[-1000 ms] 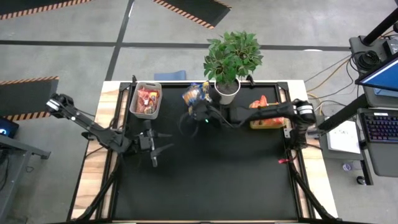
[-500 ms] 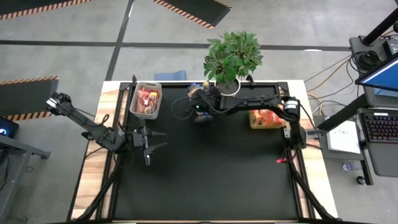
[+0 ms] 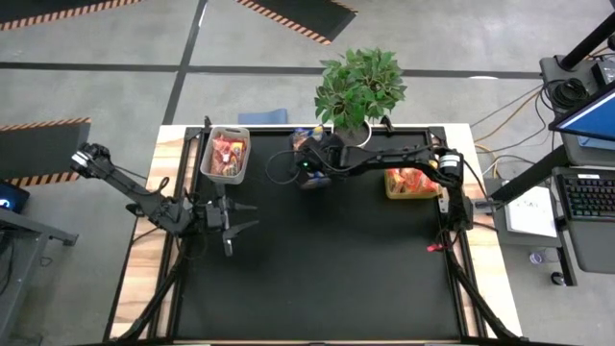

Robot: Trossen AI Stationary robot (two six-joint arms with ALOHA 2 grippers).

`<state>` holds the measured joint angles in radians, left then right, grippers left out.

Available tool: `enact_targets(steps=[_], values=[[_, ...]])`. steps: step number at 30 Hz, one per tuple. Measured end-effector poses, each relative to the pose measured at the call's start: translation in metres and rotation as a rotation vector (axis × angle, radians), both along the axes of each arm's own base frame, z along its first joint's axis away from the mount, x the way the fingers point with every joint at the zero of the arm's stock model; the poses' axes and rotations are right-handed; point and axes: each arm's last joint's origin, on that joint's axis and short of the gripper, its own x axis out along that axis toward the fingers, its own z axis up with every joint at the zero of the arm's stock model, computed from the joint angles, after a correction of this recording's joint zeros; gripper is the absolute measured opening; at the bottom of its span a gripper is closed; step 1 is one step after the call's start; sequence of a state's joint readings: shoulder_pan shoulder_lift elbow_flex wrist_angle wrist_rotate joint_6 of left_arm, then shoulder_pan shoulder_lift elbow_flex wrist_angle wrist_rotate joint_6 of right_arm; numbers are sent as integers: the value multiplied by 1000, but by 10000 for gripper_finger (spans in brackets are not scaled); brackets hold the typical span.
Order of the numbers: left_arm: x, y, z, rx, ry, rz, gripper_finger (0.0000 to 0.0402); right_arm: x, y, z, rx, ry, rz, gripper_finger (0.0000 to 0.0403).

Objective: Sort Maruchan noodles
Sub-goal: Put the blue noodle pack into the black bin

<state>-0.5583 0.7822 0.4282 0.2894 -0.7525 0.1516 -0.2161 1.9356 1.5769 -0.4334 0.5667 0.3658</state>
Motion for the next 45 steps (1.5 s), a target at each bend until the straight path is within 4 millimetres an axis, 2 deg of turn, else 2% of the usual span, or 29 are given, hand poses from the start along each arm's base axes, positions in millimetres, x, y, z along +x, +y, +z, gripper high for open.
enact_targets(steps=[5,14,20,25,32,38,41,45], values=[[0,0,0,0,0,0,146,-2,1,5,11,46,0,147],[0,0,0,0,0,0,146,-1,7,31,21,96,12,193],[0,0,0,0,0,0,146,1,17,51,18,91,37,190],[0,0,0,0,0,0,146,3,20,58,6,73,47,162],[0,0,0,-2,-1,0,146,7,12,40,-123,61,4,85],[0,0,0,-4,-2,0,146,8,-12,21,-203,1,-15,22],[0,0,0,-4,-2,0,146,3,-20,8,-202,6,-36,11],[0,0,0,-4,-2,0,146,-4,-20,-13,-171,17,-55,9]])
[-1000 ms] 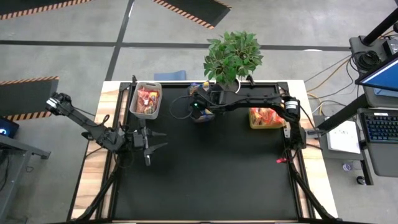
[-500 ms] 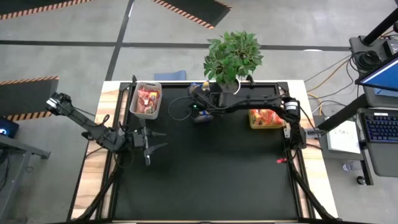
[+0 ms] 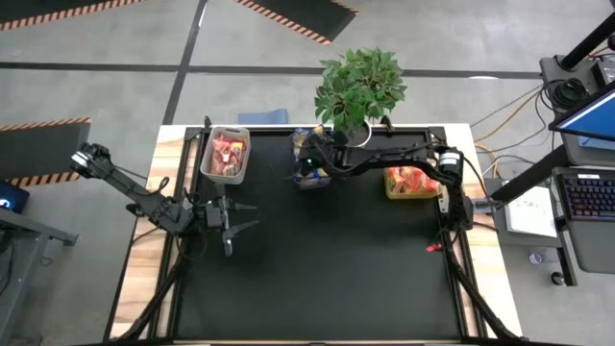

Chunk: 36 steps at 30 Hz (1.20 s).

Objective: Sort Maruchan noodles
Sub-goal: Put the blue noodle pack into the black bin

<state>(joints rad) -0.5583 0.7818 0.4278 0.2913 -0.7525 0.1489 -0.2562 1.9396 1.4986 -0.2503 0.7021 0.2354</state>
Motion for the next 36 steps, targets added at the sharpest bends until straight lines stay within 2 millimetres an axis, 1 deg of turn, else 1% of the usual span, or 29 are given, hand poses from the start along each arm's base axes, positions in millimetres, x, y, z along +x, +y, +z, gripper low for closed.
enact_targets(steps=[3,8,12,17,19,21,24,28,30,32,34,36], values=[[0,0,0,0,0,0,146,-5,6,-17,19,14,-6,9],[0,0,0,0,0,0,146,-13,13,-35,16,16,-25,9],[0,0,0,0,0,0,146,-12,17,-29,-1,27,-14,9],[0,0,0,0,0,0,146,0,20,-1,-38,-36,27,9],[0,0,0,0,0,0,146,3,19,4,-47,-59,27,9],[0,0,0,0,0,0,146,6,18,3,-58,-70,30,9],[0,0,0,0,0,0,146,9,17,-7,-48,-65,31,9],[0,0,0,0,0,0,146,14,17,-34,-21,-26,28,9],[0,0,0,0,0,0,146,17,18,-39,-15,-17,41,9],[0,0,0,2,4,-1,146,17,22,-39,-25,-18,37,9],[-2,0,-1,11,19,-6,146,17,29,-32,-43,-3,57,9],[-5,1,-2,6,23,-13,145,14,40,-21,-60,25,107,9]])
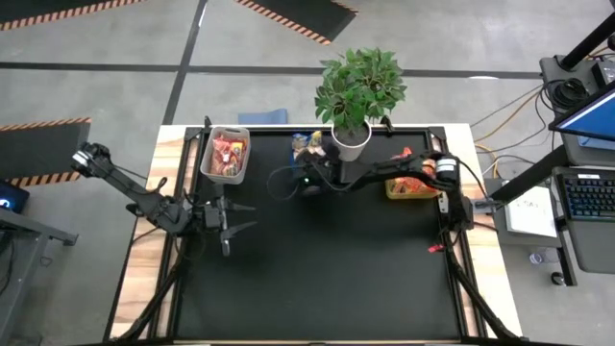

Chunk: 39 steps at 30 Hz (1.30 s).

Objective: Sort Maruchan noodles
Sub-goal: Put the blue noodle pack into the black bin, then return to Home Position

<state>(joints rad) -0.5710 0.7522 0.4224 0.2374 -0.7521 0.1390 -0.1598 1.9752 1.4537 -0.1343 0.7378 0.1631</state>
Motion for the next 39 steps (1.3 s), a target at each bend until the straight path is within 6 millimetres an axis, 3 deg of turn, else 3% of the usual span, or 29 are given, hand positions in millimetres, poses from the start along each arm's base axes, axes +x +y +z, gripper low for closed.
enact_targets(steps=[6,10,13,17,21,27,36,39], values=[[-14,7,-7,-13,-17,-12,136,-18,46,44,-26,-29,205,9],[-25,15,-13,-28,-49,-11,124,-45,73,44,28,-6,353,9],[-34,21,-17,-36,-76,-12,113,-73,90,47,41,-51,462,9],[-47,29,-21,-33,-108,-8,94,-114,104,38,55,-103,635,9],[-62,40,-20,-37,-147,50,70,-152,105,40,57,-267,788,9],[-84,56,-16,-51,-249,97,33,-201,91,35,11,-446,866,9],[-83,59,-18,-44,-257,202,2,-251,78,23,-29,-568,887,9],[-79,58,-30,-25,-229,211,1,-266,77,15,-48,-570,879,9]])
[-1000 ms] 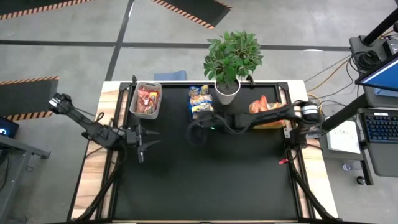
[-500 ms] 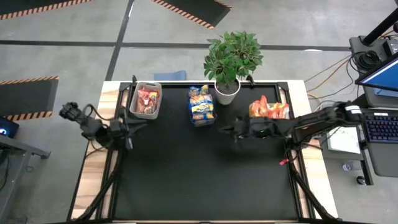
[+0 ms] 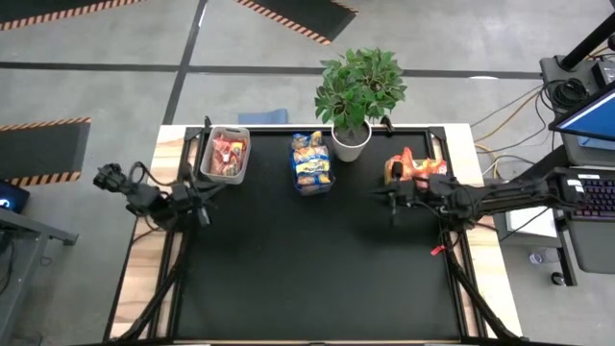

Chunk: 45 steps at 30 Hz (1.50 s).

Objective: Sort Maruchan noodles
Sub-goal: Return to Home Position

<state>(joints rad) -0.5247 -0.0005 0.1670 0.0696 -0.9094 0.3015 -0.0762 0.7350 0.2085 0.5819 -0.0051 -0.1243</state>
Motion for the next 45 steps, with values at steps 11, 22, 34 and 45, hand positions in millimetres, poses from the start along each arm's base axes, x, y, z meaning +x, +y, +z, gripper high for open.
enact_targets(steps=[11,22,34,45], values=[[5,-1,-19,-33,29,96,0,-57,2,-4,-125,-296,-75,9],[5,-1,-19,-169,-33,79,0,-74,3,-9,-197,-276,-96,9],[6,-2,-20,-253,-70,38,0,-73,4,-16,-24,-223,-62,9],[6,-2,-20,-252,-69,38,0,-69,3,-21,105,-174,-55,9]])
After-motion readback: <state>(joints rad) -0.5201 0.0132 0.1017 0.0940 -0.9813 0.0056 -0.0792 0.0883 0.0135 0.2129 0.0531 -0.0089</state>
